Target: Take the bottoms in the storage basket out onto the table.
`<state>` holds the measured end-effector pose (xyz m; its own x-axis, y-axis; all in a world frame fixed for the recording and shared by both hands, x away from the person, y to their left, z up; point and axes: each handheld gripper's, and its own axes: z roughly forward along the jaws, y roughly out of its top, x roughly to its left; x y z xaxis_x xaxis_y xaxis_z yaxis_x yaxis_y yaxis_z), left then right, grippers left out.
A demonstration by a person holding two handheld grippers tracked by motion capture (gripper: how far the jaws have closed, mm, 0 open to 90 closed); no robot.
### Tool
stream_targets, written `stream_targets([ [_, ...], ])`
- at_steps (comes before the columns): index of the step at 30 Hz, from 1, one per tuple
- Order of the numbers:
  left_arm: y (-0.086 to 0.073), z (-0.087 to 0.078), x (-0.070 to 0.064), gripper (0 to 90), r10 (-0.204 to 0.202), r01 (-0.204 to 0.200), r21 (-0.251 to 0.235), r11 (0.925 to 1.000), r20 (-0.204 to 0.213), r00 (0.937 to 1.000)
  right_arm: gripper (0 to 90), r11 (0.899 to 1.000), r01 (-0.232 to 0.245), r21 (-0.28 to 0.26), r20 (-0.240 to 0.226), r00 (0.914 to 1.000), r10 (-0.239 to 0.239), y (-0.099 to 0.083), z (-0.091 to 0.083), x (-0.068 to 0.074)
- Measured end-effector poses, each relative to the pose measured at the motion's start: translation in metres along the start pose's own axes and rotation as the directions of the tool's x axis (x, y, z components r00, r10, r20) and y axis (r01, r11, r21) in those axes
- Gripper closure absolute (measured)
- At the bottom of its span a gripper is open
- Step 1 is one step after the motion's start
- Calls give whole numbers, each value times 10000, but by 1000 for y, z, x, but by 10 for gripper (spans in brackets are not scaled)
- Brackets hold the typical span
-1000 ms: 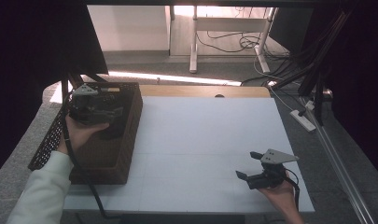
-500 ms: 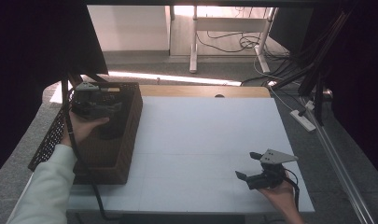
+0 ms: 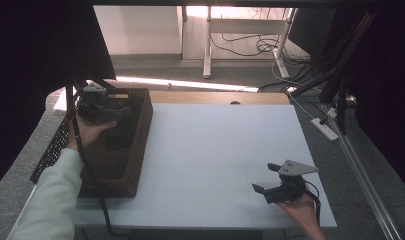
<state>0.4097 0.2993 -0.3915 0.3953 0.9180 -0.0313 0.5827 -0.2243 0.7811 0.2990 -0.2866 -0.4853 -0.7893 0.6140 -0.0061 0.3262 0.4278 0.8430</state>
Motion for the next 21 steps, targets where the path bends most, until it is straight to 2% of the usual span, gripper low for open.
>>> stream_targets([
  [11, 7, 12, 11, 89, -18, 21, 195, 9998, -135, 9999, 67, 9999, -32, 131, 39, 10000, 32, -1, 1, -1],
  [21, 5, 24, 17, 91, -177, 180, 396, 9991, -69, 9998, 67, 9998, -40, 172, 5, 10000, 40, -1, 2, 0],
])
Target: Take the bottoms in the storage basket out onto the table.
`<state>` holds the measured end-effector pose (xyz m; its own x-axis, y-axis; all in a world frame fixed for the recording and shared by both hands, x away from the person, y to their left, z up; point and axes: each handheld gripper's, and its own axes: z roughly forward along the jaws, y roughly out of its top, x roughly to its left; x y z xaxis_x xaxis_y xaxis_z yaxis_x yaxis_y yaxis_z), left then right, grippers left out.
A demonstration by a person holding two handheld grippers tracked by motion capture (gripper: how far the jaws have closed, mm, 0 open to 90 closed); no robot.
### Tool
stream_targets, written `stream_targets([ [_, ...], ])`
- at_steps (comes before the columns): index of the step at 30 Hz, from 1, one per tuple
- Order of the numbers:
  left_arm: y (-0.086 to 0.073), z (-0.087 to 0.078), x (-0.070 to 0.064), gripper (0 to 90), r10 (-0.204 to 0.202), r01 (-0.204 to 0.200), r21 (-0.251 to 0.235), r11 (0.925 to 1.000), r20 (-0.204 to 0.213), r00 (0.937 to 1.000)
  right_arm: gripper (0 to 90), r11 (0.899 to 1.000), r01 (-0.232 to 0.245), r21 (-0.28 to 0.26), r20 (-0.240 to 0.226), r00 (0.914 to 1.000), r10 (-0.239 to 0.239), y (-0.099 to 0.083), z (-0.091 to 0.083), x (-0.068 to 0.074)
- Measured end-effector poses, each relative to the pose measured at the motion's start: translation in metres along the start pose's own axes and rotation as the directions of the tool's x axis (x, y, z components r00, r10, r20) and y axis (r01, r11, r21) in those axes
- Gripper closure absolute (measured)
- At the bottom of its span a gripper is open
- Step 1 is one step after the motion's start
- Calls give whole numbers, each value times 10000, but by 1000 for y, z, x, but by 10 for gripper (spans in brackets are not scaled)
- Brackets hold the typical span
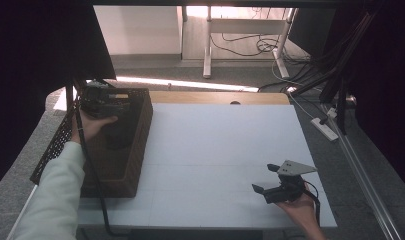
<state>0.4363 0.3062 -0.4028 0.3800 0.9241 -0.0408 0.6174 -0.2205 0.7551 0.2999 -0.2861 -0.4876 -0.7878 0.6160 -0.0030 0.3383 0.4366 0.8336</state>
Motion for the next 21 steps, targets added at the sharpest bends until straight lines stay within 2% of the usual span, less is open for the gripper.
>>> stream_targets([
  [21, 7, 30, 6, 97, 52, -43, 514, 9987, -174, 9998, 67, 9998, 5, 174, -60, 10000, -4, 0, 3, 0],
])
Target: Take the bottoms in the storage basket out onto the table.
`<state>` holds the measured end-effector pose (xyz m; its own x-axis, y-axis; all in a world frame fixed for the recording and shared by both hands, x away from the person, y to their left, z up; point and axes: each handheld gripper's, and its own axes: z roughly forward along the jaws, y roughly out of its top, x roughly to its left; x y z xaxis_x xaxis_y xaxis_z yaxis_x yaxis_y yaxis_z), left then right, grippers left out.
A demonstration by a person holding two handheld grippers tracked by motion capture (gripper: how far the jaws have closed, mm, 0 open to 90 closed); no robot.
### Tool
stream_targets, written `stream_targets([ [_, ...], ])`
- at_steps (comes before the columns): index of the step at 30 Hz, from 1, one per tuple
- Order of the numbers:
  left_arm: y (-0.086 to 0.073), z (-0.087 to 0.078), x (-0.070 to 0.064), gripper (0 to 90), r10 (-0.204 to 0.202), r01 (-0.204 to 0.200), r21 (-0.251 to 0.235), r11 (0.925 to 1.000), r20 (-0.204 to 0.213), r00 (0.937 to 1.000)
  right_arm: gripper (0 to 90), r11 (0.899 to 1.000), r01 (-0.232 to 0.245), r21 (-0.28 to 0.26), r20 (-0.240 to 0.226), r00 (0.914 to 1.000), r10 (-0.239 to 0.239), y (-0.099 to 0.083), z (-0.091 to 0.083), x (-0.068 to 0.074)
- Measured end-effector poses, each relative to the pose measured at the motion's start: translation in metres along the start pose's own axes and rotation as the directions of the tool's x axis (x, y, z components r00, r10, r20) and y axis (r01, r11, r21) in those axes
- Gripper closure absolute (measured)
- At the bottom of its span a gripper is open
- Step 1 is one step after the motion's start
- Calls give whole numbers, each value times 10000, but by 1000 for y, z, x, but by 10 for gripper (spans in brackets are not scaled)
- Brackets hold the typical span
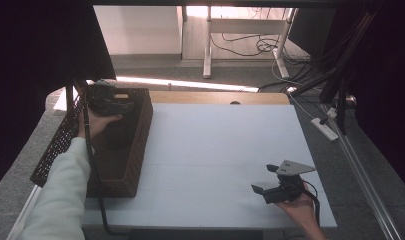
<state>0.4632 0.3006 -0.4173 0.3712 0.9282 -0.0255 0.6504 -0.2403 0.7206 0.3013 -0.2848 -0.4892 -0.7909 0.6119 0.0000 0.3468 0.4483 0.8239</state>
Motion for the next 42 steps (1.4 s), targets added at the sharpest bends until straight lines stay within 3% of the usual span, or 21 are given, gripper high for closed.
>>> stream_targets([
  [13, -4, 21, 7, 99, -293, 289, 370, 9989, 105, 9995, 67, 10000, -7, 82, -13, 10000, 8, 0, 1, 0],
  [35, -15, 44, 13, 96, -105, 87, 1097, 9939, 153, 9998, 67, 9999, -21, 172, -14, 10000, 21, -1, 2, 0],
  [42, -19, 52, 17, 89, -209, 192, 1520, 9882, 99, 9997, 67, 9998, -15, 192, -23, 10000, 15, -2, 2, 0],
])
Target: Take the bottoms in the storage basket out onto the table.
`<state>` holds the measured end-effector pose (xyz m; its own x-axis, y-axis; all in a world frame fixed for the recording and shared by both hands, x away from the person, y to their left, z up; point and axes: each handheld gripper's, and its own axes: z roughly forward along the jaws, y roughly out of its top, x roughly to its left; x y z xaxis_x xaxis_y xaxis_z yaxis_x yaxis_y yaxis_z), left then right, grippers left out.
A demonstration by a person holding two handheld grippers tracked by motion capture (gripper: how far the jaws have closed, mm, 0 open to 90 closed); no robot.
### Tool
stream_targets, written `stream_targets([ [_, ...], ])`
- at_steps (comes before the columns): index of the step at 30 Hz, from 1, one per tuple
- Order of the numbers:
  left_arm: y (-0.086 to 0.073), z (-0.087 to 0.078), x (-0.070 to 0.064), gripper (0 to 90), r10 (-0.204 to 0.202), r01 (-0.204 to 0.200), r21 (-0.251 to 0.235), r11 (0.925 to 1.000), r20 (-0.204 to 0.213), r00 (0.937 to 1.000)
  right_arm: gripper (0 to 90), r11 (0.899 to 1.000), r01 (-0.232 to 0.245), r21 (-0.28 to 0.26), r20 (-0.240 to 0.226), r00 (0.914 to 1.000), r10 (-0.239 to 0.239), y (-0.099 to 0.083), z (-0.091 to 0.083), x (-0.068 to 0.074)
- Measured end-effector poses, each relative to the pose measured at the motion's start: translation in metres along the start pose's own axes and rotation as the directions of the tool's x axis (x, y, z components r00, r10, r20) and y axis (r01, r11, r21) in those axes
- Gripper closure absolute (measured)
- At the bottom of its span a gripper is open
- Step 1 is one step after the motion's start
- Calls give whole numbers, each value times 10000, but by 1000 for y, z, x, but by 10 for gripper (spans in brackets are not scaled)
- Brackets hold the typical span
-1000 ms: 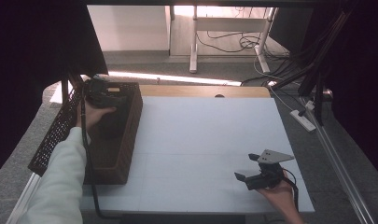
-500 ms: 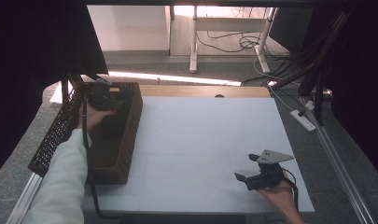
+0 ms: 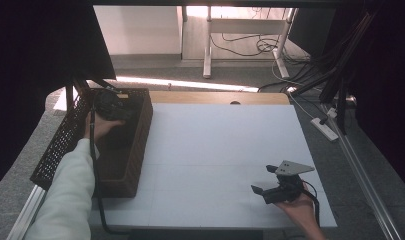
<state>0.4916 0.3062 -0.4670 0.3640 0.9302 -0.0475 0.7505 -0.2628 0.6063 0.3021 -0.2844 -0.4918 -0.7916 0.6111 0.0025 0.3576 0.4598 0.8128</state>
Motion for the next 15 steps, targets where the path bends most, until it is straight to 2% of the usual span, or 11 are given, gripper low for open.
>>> stream_targets([
  [3, -2, 5, 2, 80, 7, -8, 341, 9994, 31, 10000, 67, 10000, -6, -5, -1, 10000, 6, 0, 0, 0],
  [9, -4, 10, 4, 77, -61, 49, 618, 9981, 200, 9998, 67, 10000, -18, 39, 0, 10000, 18, 0, 0, 0],
  [15, -5, 15, 4, 80, 33, -46, 954, 9954, 139, 9999, 67, 10000, -14, 29, 2, 10000, 14, 0, 0, 0],
])
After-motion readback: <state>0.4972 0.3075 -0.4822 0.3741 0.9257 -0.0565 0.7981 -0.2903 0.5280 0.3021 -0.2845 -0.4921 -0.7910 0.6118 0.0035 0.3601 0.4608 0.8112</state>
